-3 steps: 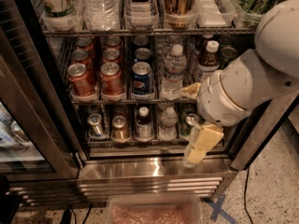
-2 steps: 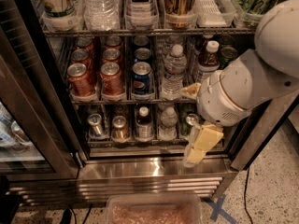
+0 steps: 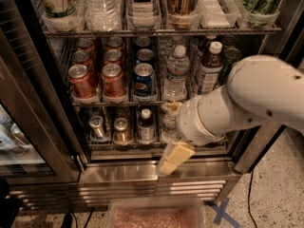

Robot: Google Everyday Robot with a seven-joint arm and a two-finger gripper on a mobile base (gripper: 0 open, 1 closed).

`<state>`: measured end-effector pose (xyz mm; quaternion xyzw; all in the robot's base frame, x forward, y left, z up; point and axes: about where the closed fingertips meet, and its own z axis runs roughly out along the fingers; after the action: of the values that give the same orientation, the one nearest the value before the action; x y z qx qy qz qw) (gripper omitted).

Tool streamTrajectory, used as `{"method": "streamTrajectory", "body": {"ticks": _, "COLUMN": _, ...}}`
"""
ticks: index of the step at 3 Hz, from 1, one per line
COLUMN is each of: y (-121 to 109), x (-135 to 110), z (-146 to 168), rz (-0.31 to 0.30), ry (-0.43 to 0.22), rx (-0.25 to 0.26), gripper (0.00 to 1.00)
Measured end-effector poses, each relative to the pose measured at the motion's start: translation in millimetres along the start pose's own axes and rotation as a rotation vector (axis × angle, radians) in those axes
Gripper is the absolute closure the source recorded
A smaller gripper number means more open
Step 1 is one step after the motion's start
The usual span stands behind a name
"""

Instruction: Pick pepsi can from top shelf of fridge

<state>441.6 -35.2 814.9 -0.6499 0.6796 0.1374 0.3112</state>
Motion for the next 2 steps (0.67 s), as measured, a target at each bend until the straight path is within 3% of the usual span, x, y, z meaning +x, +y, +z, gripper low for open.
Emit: {"method": "streamTrajectory", "body": {"ticks": 2, "y": -28.4, "x": -26.5, "z": 54.9, "rz": -0.001, "ry": -0.157, "rx": 0.09, "gripper": 0.0}}
